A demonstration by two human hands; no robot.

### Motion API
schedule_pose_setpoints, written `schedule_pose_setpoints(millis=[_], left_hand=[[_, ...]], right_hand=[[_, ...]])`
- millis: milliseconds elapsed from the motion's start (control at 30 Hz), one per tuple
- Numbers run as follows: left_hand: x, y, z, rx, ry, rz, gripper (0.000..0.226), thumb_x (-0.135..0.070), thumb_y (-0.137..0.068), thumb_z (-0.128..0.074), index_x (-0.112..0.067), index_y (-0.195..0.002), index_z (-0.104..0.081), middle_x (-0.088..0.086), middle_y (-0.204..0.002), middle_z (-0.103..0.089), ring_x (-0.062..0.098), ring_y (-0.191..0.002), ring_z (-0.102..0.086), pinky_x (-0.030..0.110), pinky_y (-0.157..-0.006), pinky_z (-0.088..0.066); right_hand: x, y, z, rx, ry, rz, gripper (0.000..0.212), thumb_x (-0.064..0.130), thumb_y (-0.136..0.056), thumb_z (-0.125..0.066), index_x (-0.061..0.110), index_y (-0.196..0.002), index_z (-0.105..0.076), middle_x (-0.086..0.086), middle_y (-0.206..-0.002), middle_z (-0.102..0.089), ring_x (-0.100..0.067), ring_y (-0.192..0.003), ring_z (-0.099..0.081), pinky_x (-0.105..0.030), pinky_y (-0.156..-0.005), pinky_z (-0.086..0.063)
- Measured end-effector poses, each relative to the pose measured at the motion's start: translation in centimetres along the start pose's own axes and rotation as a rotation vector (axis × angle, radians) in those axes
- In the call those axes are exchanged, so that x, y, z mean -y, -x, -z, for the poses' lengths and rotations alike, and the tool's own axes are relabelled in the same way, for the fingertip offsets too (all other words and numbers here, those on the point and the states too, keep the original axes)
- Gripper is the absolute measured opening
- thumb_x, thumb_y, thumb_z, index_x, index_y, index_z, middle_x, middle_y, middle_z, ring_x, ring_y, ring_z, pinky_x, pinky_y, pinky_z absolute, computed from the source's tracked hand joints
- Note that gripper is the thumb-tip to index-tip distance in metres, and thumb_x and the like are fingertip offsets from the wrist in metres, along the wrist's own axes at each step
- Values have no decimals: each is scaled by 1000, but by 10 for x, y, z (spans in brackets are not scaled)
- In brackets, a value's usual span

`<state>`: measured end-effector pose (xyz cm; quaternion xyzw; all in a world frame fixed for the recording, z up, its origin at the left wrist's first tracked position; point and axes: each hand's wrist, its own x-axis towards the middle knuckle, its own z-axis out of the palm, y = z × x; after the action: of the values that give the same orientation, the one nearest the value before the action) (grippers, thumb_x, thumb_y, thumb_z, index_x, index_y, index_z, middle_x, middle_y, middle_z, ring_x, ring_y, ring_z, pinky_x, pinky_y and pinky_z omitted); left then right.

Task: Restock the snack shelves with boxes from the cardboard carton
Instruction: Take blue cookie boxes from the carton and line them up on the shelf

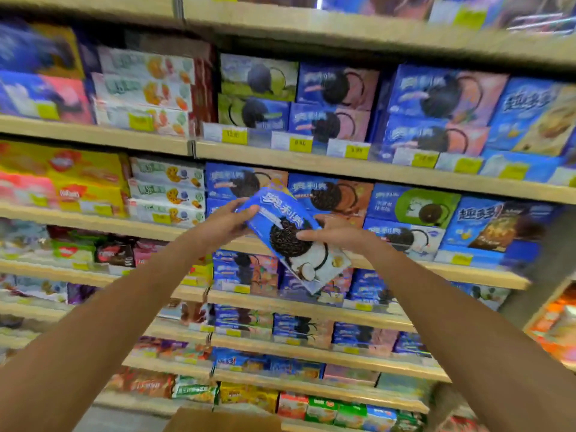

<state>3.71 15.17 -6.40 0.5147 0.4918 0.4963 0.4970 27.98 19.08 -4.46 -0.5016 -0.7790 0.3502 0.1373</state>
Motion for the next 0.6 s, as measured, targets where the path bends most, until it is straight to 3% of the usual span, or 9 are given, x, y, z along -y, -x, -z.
schedule_pose_setpoints(millis=[33, 100, 133, 233, 367, 467, 600], left_hand=[[-10, -7, 4, 6, -48, -20, 24, -20, -96, -51, -15, -119, -52, 5, -113, -62, 4, -77, -68, 22, -77, -57], [-32, -12, 3, 28, -217, -21, 28, -29, -96, -50, -15, -120, -52, 5, -118, -59, 13, -93, -64, 29, -88, -52], [-48, -14, 4, 18, -345, -38, 31, -34, -96, -50, -18, -122, -51, 2, -118, -59, 16, -99, -60, 28, -88, -49], [-84, -21, 1, 8, -452, -203, 32, -33, -94, -52, -18, -122, -53, 2, -111, -62, 17, -95, -64, 14, -70, -51], [-120, -35, 7, 46, -415, -329, 6, -28, -93, -55, -26, -98, -59, -10, -82, -72, 6, -70, -68, 23, -69, -54], [-137, -53, 16, -40, -321, -327, 26, -33, -91, -58, -20, -114, -54, -2, -96, -68, 12, -77, -67, 24, -64, -52], [-150, -78, 29, -177, -141, -373, 38, -30, -90, -61, -12, -121, -49, 6, -106, -65, 15, -78, -66, 22, -62, -57]], right_hand=[[8, -3, 10, -40, -23, 21, 82, 69, -61, -73, 16, -121, -58, -5, -126, -61, -20, -110, -61, -34, -96, -48], [27, 6, 25, -70, -59, 62, 46, 43, -78, -74, 13, -111, -64, -7, -114, -66, -15, -94, -65, -22, -80, -51], [36, 8, 33, -84, -42, 84, 40, 37, -82, -71, 11, -112, -64, -7, -110, -66, -15, -92, -64, -22, -80, -51], [57, 5, 50, -130, -9, 133, 43, 39, -82, -71, 13, -115, -64, -4, -114, -67, -22, -104, -64, -41, -96, -47], [89, -8, 75, -151, 48, 196, 50, 49, -77, -72, 22, -118, -63, 1, -116, -67, -18, -103, -65, -45, -97, -48], [105, -23, 96, -255, 66, 233, 57, 46, -79, -70, 18, -127, -57, 3, -123, -58, -16, -111, -57, -34, -93, -46], [119, -52, 119, -544, 141, 258, 62, 53, -81, -65, 15, -128, -53, -3, -122, -56, -20, -114, -55, -32, -90, -44]])
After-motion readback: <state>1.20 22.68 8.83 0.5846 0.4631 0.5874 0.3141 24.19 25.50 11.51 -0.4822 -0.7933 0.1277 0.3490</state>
